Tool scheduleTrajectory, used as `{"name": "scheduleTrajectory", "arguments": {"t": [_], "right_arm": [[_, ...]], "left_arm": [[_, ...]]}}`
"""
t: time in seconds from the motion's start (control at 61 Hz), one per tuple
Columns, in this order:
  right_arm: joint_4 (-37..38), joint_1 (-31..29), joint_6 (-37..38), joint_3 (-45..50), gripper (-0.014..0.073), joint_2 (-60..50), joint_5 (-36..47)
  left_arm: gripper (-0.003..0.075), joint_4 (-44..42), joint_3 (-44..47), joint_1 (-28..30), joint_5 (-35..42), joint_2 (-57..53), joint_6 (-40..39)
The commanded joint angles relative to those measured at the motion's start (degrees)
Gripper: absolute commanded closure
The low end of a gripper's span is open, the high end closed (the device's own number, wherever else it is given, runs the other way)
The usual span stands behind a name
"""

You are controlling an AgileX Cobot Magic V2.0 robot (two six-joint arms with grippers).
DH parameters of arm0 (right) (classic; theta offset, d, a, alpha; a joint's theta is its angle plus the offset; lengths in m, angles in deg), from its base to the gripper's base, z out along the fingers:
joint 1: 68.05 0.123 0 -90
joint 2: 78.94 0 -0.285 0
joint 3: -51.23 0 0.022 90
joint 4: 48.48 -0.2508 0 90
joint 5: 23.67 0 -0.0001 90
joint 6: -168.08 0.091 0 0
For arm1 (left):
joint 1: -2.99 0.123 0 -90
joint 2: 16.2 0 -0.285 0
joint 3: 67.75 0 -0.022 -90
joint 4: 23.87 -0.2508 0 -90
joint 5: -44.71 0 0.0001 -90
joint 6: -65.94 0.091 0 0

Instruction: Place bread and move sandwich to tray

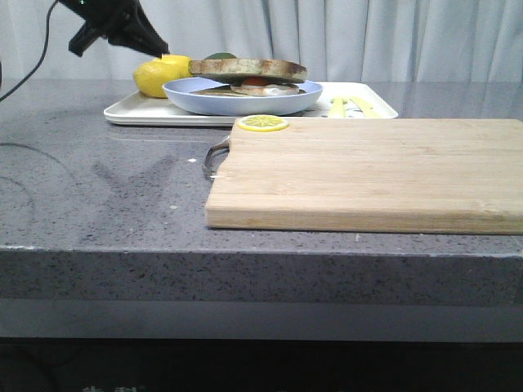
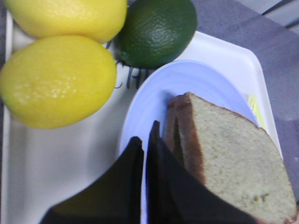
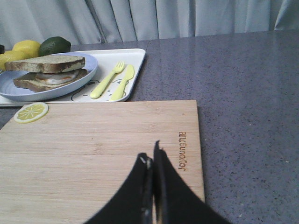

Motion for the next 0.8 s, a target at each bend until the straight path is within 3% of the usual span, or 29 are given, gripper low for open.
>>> {"name": "scheduleTrajectory", "arguments": {"t": [0.0,0.361,0.492,0.639,0.787], "right_arm": [[-0.4,-0.1,0.0,-1.5,0.0653,0.4,4.8],[-0.4,-0.1,0.0,-1.5,0.0653,0.4,2.1],[-0.4,-0.1,0.0,-1.5,0.0653,0.4,2.0],[-0.4,-0.1,0.0,-1.5,0.0653,0.4,2.0],[-0.4,-0.1,0.0,-1.5,0.0653,0.4,2.0]], "left_arm": [[0.0741,3.0,-5.3,0.4,0.5,-7.8,-0.5],[0.0741,-5.4,-0.5,-0.8,0.5,-19.9,-0.5],[0.0741,-14.7,11.7,-3.8,0.5,-27.9,0.0],[0.0741,-28.9,31.9,-7.3,0.5,-38.3,1.5],[0.0741,-34.0,47.3,-7.5,0.6,-46.2,1.6]]}}
